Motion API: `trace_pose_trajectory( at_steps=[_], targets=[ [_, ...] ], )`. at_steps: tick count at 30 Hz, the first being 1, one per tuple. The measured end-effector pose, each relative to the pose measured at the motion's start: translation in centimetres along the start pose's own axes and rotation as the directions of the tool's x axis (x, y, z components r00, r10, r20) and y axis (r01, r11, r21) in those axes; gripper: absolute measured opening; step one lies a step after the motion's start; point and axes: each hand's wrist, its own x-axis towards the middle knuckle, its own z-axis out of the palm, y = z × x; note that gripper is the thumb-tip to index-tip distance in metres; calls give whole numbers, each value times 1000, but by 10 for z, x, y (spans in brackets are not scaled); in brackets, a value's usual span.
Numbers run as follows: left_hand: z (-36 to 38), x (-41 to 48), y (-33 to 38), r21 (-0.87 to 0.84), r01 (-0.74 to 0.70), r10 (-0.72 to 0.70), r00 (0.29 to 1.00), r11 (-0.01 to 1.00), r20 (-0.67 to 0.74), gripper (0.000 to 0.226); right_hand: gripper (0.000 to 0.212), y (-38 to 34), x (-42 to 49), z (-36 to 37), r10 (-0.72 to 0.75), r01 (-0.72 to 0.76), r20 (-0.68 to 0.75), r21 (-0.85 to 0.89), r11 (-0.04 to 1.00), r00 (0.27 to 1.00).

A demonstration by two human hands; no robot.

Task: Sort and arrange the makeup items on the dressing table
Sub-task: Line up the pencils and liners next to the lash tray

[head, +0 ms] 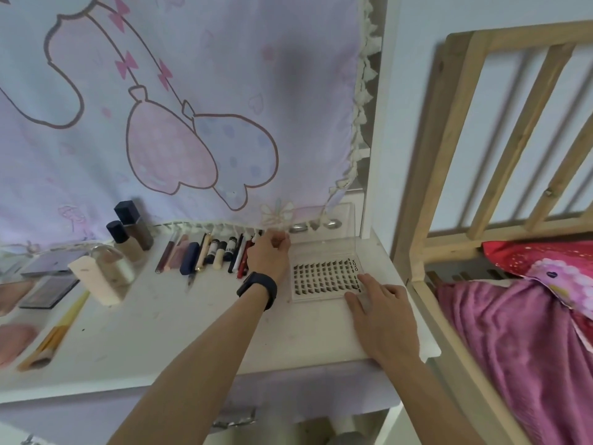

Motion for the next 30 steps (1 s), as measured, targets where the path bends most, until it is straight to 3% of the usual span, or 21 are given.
trace_pose_trajectory(
  at_steps=[15, 21, 26, 30],
  targets=[
    [-3, -5, 6, 9, 4, -4, 999, 1000, 33, 19, 48, -3, 2, -3, 19, -18, 21, -50, 999, 1000],
    [-29, -21, 6, 34, -73, 71, 996, 997, 54, 19, 46, -1, -3, -4, 1, -1, -15, 20, 1000, 1000],
    [-81, -52, -19, 146, -208, 200, 977, 967, 66, 17, 30, -7, -16, -2, -214, 211, -182, -33, 977, 960],
    [-126, -74, -55, 394, -215, 192, 977, 893, 96, 25, 28, -36, -38, 7, -402, 393, -157, -87, 915, 902]
  ],
)
